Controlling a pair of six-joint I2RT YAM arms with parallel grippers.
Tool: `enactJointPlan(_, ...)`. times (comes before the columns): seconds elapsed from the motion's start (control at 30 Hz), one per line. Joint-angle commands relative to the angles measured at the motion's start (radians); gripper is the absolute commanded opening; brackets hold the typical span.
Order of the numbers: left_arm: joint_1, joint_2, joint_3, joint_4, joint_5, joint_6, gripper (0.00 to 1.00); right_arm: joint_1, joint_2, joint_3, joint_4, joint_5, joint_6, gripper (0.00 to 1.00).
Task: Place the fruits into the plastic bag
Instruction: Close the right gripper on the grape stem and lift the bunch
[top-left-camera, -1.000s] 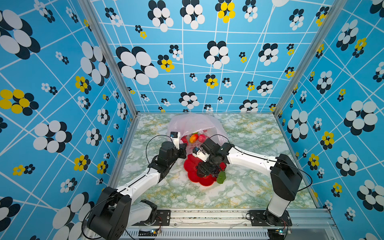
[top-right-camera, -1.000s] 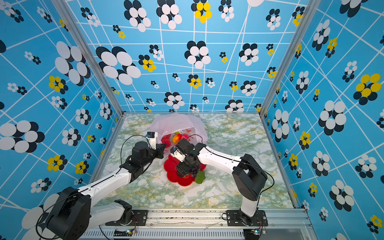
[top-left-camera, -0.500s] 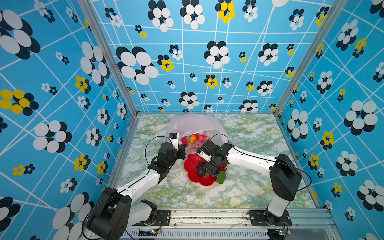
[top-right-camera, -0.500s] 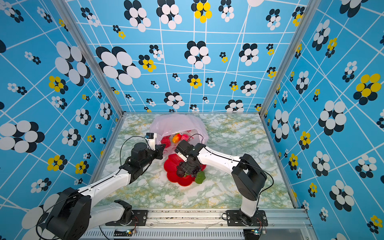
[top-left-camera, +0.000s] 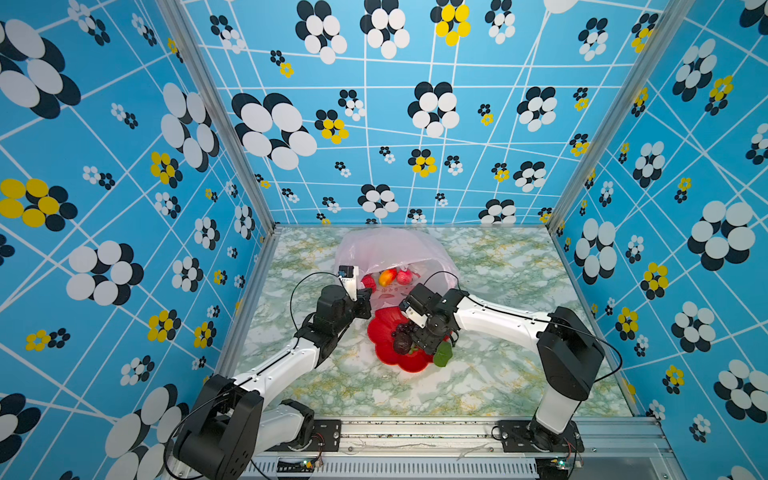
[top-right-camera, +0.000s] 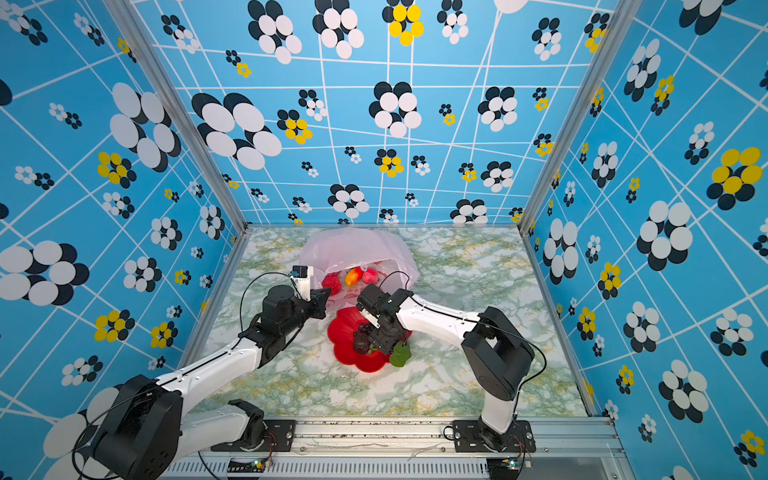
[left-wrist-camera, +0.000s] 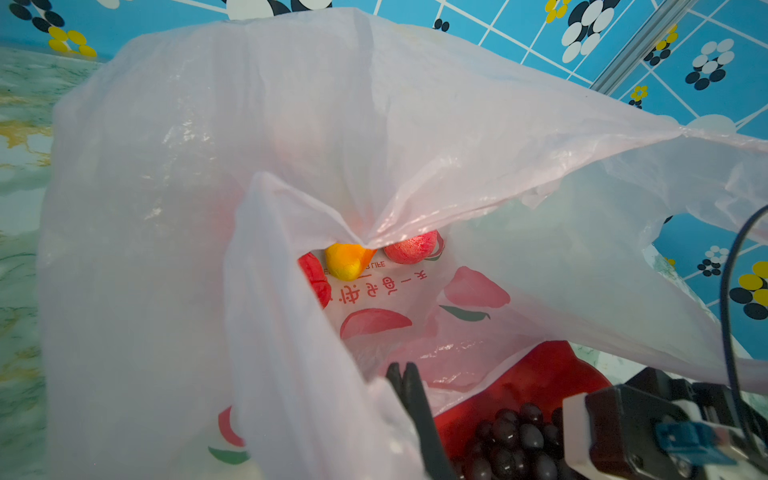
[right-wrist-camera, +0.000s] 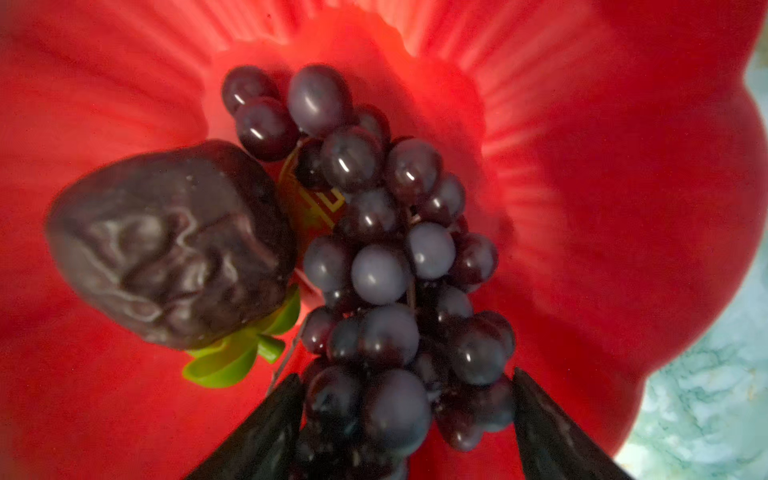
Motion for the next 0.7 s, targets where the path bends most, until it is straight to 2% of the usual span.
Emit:
enactJointPlan(0.0, 0.01, -0.02, -0.01, 0.027, 0.009, -0.01, 0.0, -0.017, 0.047, -0.003, 0.013, -0.048, 0.018, 0.78)
enactJointPlan(0.2, 0.01, -0.018, -0.009, 0.027, 0.008, -0.011, 0.0, -0.024, 0.052, 0.007, 0.038, -0.057, 0.03, 0.7)
enactJointPlan(0.33, 0.011, -0.009, -0.003, 0.021, 0.01, -0.014, 0.0, -0.023, 0.031, 0.014, 0.053, -0.04, 0.015, 0.53)
enactJointPlan(0.5, 0.012, -0.009, -0.002, 0.02, 0.01, -0.016, 0.0, -0.021, -0.012, -0.002, 0.085, 0.034, -0.019, 0.37)
enactJointPlan(0.67, 0.016, -0.011, -0.004, 0.024, 0.01, -0.017, 0.0, -0.017, -0.081, -0.055, 0.153, 0.116, -0.047, 0.32)
